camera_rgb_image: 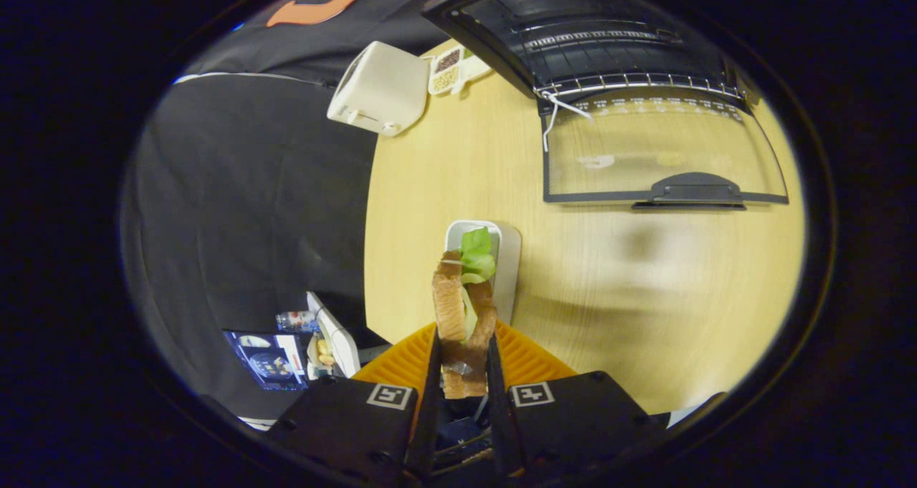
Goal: Open the toaster oven, put the food inside, and close the toaster oven door.
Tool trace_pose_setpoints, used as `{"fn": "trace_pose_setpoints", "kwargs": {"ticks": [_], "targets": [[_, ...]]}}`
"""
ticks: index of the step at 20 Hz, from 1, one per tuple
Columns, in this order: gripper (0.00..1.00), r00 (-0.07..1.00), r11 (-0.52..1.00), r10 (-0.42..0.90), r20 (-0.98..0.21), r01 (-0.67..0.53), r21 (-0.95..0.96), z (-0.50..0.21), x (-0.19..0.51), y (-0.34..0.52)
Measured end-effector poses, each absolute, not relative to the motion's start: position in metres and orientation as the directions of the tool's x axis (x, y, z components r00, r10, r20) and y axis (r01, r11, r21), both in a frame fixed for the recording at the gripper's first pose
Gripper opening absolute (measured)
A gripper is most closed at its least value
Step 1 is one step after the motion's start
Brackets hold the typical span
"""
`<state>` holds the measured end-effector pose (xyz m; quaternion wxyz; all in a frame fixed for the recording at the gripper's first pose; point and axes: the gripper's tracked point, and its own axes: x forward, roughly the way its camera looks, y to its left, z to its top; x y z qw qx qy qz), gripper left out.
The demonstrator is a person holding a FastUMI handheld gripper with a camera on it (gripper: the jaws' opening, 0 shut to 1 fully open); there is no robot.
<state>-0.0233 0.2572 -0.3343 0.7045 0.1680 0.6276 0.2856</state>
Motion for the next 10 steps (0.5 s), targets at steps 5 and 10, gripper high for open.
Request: {"fn": "trace_pose_setpoints", "kwargs": {"ticks": [5, 10], "targets": [[0.37, 0.130, 0.716, 0.695, -0.707, -0.206, 0.666, -0.279, -0.010, 0.238], [0.37, 0.364, 0.724, 0.677, -0.640, -0.170, 0.668, -0.249, 0.037, 0.182]]}}
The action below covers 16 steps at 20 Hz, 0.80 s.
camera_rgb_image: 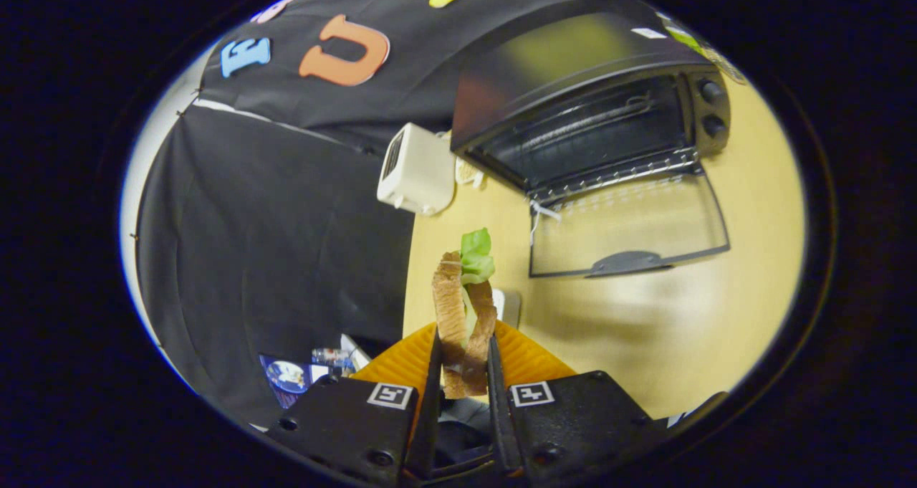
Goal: Open the toaster oven, put the food inside, and close the toaster oven door.
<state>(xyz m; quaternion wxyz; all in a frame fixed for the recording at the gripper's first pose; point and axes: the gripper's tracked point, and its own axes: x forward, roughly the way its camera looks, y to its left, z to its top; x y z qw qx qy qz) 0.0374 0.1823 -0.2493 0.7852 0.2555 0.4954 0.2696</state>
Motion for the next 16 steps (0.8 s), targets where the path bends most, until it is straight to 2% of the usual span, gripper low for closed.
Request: {"fn": "trace_pose_setpoints", "kwargs": {"ticks": [5, 9, 16], "targets": [[0.36, 0.566, 0.694, 0.593, -0.572, 0.001, 0.720, -0.257, 0.086, 0.123], [0.36, 0.680, 0.629, 0.516, -0.522, 0.113, 0.769, -0.270, 0.126, 0.108], [0.36, 0.839, 0.422, 0.415, -0.352, 0.165, 0.892, -0.280, 0.219, 0.117]]}}
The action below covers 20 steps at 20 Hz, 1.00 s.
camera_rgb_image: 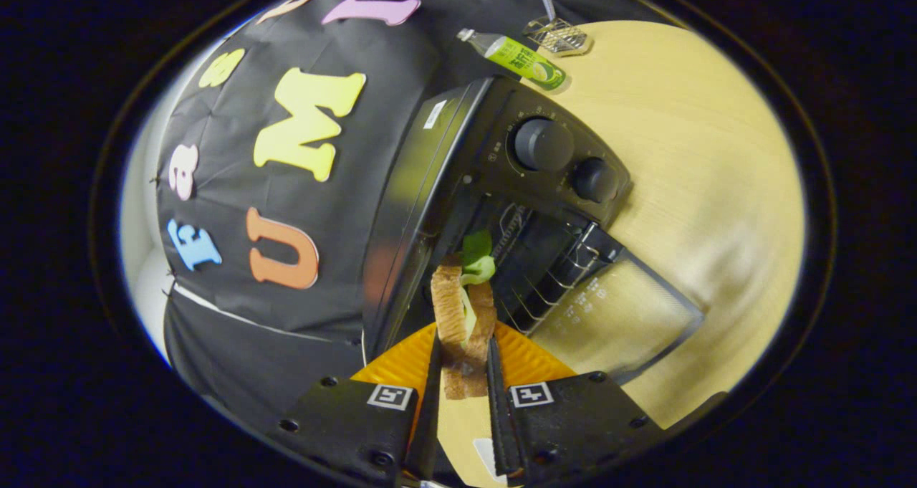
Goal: Open the toaster oven, put the food inside, and close the toaster oven door.
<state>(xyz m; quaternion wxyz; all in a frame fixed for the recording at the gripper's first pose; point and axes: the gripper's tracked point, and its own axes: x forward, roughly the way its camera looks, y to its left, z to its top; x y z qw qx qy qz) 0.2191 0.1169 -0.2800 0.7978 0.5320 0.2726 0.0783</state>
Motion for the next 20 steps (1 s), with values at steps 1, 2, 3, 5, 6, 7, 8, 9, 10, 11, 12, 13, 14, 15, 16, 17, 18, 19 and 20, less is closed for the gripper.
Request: {"fn": "trace_pose_setpoints", "kwargs": {"ticks": [1, 2, 3, 5, 6, 7, 8, 9, 10, 11, 12, 13, 14, 15, 16, 17, 18, 19, 20], "targets": [[0.36, 0.853, 0.400, 0.402, -0.332, 0.163, 0.902, -0.280, 0.228, 0.120], [0.36, 0.865, 0.380, 0.387, -0.319, 0.165, 0.910, -0.282, 0.234, 0.123], [0.36, 0.873, 0.374, 0.371, -0.316, 0.170, 0.912, -0.286, 0.240, 0.125], [0.37, 0.890, 0.364, 0.334, -0.312, 0.184, 0.913, -0.294, 0.249, 0.129], [0.37, 0.894, 0.355, 0.321, -0.314, 0.194, 0.915, -0.298, 0.254, 0.133], [0.38, 0.896, 0.362, 0.304, -0.324, 0.206, 0.909, -0.303, 0.257, 0.135], [0.39, 0.898, 0.368, 0.296, -0.325, 0.207, 0.906, -0.304, 0.259, 0.139], [0.42, 0.890, 0.388, 0.301, -0.343, 0.214, 0.896, -0.307, 0.259, 0.144], [0.43, 0.878, 0.415, 0.308, -0.367, 0.223, 0.882, -0.310, 0.255, 0.152], [0.49, 0.871, 0.434, 0.313, -0.379, 0.224, 0.873, -0.311, 0.253, 0.156], [0.55, 0.863, 0.453, 0.322, -0.390, 0.222, 0.863, -0.310, 0.250, 0.162], [0.61, 0.847, 0.484, 0.335, -0.412, 0.221, 0.847, -0.312, 0.246, 0.167], [0.67, 0.837, 0.512, 0.339, -0.429, 0.219, 0.831, -0.314, 0.242, 0.171], [0.73, 0.826, 0.547, 0.341, -0.448, 0.214, 0.810, -0.315, 0.237, 0.173], [0.79, 0.816, 0.580, 0.340, -0.468, 0.210, 0.787, -0.316, 0.232, 0.174], [0.80, 0.798, 0.627, 0.337, -0.500, 0.206, 0.751, -0.320, 0.225, 0.175], [0.81, 0.779, 0.669, 0.339, -0.528, 0.195, 0.717, -0.324, 0.218, 0.177], [0.82, 0.761, 0.709, 0.340, -0.552, 0.179, 0.682, -0.328, 0.211, 0.177], [0.82, 0.743, 0.747, 0.337, -0.579, 0.164, 0.645, -0.331, 0.204, 0.177]]}}
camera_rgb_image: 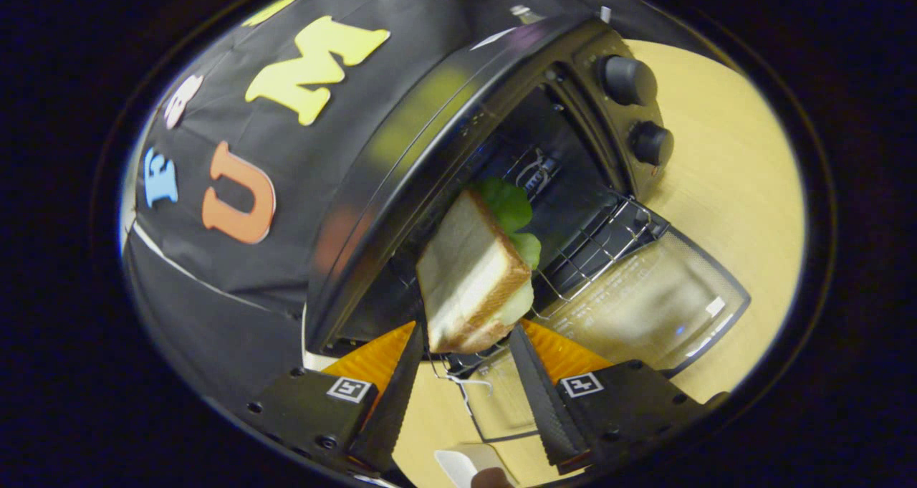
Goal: Open the toaster oven, put the food inside, and close the toaster oven door.
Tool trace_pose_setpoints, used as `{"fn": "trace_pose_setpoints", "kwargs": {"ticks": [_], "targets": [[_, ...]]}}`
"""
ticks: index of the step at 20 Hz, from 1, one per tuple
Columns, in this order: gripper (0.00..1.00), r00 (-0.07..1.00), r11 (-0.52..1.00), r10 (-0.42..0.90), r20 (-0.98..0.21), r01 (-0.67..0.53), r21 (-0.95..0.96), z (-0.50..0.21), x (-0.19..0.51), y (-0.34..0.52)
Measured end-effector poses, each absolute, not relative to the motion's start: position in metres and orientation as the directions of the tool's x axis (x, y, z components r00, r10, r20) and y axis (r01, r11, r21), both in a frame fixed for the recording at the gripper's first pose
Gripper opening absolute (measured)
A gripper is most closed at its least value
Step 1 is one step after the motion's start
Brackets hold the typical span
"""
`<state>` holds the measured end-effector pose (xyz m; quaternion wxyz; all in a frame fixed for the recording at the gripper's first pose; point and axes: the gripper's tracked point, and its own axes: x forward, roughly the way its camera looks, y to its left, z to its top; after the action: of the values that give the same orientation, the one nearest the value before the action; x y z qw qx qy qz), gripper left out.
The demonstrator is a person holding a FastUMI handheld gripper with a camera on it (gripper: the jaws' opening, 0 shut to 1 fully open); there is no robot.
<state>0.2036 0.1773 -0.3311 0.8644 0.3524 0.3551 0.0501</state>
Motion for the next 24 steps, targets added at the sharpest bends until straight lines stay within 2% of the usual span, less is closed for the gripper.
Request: {"fn": "trace_pose_setpoints", "kwargs": {"ticks": [8, 14, 17, 24], "targets": [[0.86, 0.718, 0.932, 0.264, -0.644, -0.018, 0.362, -0.316, 0.146, 0.167], [0.90, 0.756, 0.977, 0.213, -0.619, -0.185, 0.109, -0.310, 0.090, 0.155], [0.95, 0.750, 0.978, 0.195, -0.632, -0.197, 0.068, -0.326, 0.064, 0.140], [0.95, 0.684, 0.989, 0.127, -0.719, -0.139, 0.044, -0.399, 0.036, 0.105]]}}
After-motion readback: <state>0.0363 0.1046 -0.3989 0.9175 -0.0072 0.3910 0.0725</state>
